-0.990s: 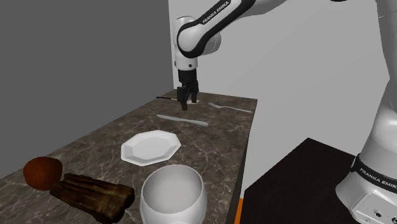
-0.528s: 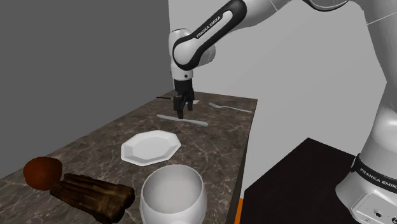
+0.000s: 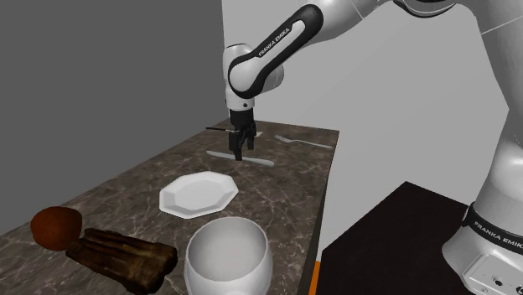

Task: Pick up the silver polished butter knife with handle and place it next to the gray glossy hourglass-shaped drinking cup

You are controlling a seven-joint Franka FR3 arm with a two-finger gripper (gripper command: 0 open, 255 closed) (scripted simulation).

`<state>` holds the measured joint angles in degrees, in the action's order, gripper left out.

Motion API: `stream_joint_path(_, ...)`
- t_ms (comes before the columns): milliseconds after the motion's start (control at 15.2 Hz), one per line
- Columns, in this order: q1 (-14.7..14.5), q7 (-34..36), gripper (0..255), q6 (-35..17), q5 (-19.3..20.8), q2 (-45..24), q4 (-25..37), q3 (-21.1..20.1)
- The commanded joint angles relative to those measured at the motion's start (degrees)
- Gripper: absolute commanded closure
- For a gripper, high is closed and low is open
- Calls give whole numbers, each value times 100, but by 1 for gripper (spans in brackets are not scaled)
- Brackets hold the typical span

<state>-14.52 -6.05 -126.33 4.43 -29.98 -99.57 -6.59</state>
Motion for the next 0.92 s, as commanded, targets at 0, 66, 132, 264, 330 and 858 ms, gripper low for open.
stream_joint_path(0,0,0,0,-2,0,-1,0,0)
stream_joint_path(66,0,0,255,-2,0,-1,0,0)
stream_joint_path(132,0,0,255,-2,0,-1,0,0)
stream_joint_path(264,0,0,255,-1,0,-1,0,0)
stream_joint_path(330,0,0,255,-1,0,-1,0,0)
stream_joint_path(858,7,-12,255,172,-19,131,42,-11)
